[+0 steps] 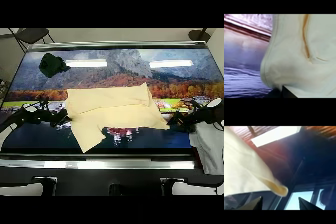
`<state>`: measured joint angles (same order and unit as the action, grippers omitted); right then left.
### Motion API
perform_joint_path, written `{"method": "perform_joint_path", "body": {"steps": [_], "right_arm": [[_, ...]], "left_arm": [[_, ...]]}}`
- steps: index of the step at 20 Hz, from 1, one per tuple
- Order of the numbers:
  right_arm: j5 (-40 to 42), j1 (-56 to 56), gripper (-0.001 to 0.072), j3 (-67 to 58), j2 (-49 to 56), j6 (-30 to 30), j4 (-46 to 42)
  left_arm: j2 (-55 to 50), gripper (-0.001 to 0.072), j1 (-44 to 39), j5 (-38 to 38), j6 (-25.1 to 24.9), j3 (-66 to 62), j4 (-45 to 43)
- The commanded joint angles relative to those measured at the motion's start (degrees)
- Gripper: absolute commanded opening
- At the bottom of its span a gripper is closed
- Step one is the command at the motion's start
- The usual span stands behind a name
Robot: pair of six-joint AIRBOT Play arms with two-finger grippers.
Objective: Fold the shirts.
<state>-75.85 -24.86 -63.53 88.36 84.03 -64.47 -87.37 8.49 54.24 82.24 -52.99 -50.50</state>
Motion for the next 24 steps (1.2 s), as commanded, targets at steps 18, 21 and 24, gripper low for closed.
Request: {"method": "perform_joint_path", "body": {"steps": [18, 21, 24], "right_arm": [[33.4, 6.5, 0.0040, -39.5, -41.0, -2.0, -0.8], [29.7, 6.5, 0.0040, -39.6, -49.9, 5.0, -4.9], [26.5, 6.5, 0.0040, -39.6, -53.4, 5.5, -10.2]], "left_arm": [[33.7, 0.0028, 2.9, -2.5, 6.4, -63.0, -11.0], [41.6, 0.0028, 2.7, -6.9, 10.4, -64.1, -9.6], [45.8, 0.0028, 2.8, -4.1, 9.2, -64.1, -12.6]]}}
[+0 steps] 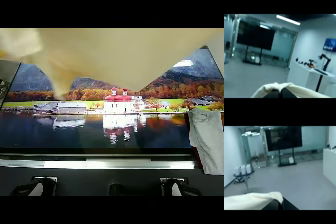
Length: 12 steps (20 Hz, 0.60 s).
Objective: Fold the shirts.
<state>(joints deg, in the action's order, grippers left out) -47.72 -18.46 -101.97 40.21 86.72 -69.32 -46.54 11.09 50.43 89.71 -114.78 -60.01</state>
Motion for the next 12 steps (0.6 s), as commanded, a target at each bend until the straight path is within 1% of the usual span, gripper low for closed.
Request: {"method": "perform_joint_path", "body": {"steps": [1, 3, 6, 9, 12], "right_arm": [[-3.3, 0.1, 0.0040, -1.2, -5.8, 3.3, -5.4], [-7.2, 0.1, 0.0040, -1.2, -6.1, 4.6, -5.3], [-11.0, 0.1, 0.0040, -1.2, -6.0, 4.6, -6.6], [-12.3, 0.1, 0.0040, -1.2, -6.1, 4.6, -10.1], [-12.4, 0.1, 0.0040, -1.4, -6.6, 4.5, -11.1]], "left_arm": [[5.6, 0.0028, 0.3, 0.9, 1.8, -2.3, -4.5], [6.0, 0.0028, 0.3, 4.3, 1.8, -2.3, -6.3], [5.6, 0.0028, 0.3, 10.4, 1.8, -2.2, -8.3], [5.0, 0.0028, 0.3, 14.0, 1.8, -2.1, -9.8], [5.5, 0.0028, 0.3, 15.6, 1.8, -2.2, -10.1]]}}
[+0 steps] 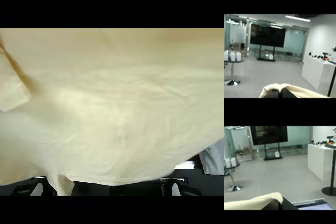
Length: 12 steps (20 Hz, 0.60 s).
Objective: Fold the shirts.
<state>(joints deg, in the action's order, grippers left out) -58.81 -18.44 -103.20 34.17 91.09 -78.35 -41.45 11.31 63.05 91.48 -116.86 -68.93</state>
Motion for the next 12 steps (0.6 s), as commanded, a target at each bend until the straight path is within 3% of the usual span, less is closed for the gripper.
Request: {"method": "perform_joint_path", "body": {"steps": [1, 6, 12], "right_arm": [[-1.8, 0.0, 0.0040, -0.2, -1.2, 0.0, -2.4], [-8.8, 0.0, 0.0040, -1.8, -4.2, 0.0, -5.7], [-9.6, 0.0, 0.0040, -4.8, -4.2, 0.2, -6.0]], "left_arm": [[0.9, 0.0028, 0.0, 4.3, 0.0, -0.1, -1.2], [4.3, 0.0028, 0.0, 8.0, 1.4, -0.2, -1.0], [5.2, 0.0027, 0.0, 6.3, 1.8, -0.3, -1.0]]}}
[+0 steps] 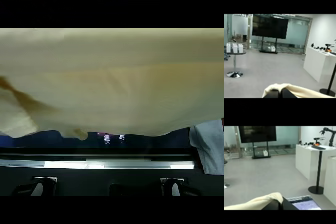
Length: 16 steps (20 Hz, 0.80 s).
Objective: Fold the shirts.
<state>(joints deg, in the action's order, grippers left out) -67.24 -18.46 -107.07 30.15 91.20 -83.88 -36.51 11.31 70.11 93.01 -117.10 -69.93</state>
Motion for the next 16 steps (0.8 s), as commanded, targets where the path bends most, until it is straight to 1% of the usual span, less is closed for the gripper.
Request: {"method": "perform_joint_path", "body": {"steps": [1, 3, 5, 6, 7, 9, 10, 11, 12, 14, 15, 16], "right_arm": [[-2.1, 0.1, 0.0039, -0.9, 0.3, 0.2, -0.8], [-6.1, 0.1, 0.0039, -0.9, 3.0, 1.5, -0.8], [-7.9, 0.1, 0.0039, -0.9, 7.0, 4.9, 0.3], [-8.6, 0.1, 0.0038, -0.9, 9.7, 5.2, 1.6], [-10.2, 0.1, 0.0038, -0.9, 12.7, 4.2, 2.6], [-17.1, 0.1, 0.0038, -0.9, 21.2, 1.4, 4.5], [-22.2, 0.1, 0.0038, -0.8, 26.8, -0.3, 6.0], [-25.5, 0.1, 0.0038, -0.1, 32.1, -0.8, 6.9], [-27.0, 0.2, 0.0038, 1.0, 37.9, -0.5, 7.2], [-24.6, 2.7, 0.0038, 2.0, 49.0, 1.1, 6.3], [-22.0, 4.7, 0.0038, 2.0, 54.0, 1.2, 6.7], [-17.5, 7.0, 0.0039, 2.0, 58.7, 1.2, 6.6]], "left_arm": [[-0.3, 0.0026, 0.0, -0.9, 0.2, 0.0, 0.0], [-2.6, 0.0025, 0.0, -0.3, 0.2, 0.0, 0.1], [-5.9, 0.0025, 0.0, -0.4, 0.0, -0.1, 0.5], [-8.0, 0.0026, 0.0, 0.7, -0.5, -0.1, 0.5], [-10.6, 0.0026, 0.0, 3.2, -1.8, 0.0, 0.5], [-16.7, 0.0026, 0.0, 8.0, -2.6, 1.1, 0.5], [-19.7, 0.0027, 0.0, 9.1, -2.7, 3.1, 0.5], [-23.2, 0.0027, 0.0, 9.5, -4.0, 6.2, 0.5], [-26.8, 0.0027, 0.0, 9.4, -5.4, 10.1, 0.5], [-34.8, 0.0028, 0.0, 9.0, -6.1, 17.7, 0.5], [-38.8, 0.0028, 0.0, 8.2, -6.2, 20.6, 0.7], [-43.1, 0.0029, 0.0, 6.4, -7.0, 22.5, 1.6]]}}
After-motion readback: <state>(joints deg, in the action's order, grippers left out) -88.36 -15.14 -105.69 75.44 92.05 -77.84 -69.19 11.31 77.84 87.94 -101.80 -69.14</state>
